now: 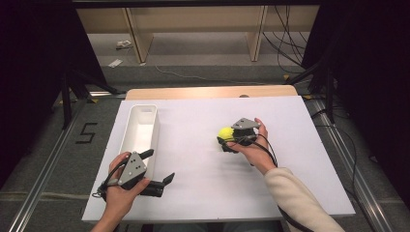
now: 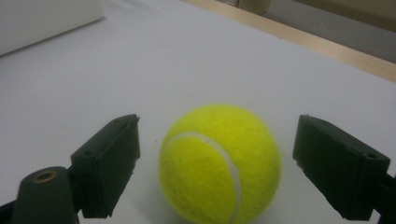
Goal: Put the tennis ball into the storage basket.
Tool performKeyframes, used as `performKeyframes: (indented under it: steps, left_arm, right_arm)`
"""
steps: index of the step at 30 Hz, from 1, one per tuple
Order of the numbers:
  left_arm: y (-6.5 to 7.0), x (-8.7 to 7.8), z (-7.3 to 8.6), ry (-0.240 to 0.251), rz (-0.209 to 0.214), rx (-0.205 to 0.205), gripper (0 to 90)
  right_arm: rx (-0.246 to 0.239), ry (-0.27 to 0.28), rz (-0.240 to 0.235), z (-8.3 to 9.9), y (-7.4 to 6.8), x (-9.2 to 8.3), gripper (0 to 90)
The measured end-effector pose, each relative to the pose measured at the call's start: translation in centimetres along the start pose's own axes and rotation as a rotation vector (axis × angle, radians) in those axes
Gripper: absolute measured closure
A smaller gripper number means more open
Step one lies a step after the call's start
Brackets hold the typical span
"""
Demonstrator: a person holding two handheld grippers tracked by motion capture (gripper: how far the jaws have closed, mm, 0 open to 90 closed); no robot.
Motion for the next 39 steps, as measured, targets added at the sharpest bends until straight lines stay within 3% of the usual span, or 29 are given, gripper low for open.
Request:
performKeyframes:
  steps: [39]
  left_arm:
    - [0.1, 0.1, 0.0, -0.003, 0.002, 0.001, 0.0]
  right_arm:
    - [-0.002, -0.058, 0.008, 0.6, -0.3, 2.4, 15.5]
Point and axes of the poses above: each handheld gripper's, and its own axes: x roughly forward along the jaws, z roughly out of its underside, y roughly to its right, the point moved 4 cm from there along x, roughly forward along the jaws
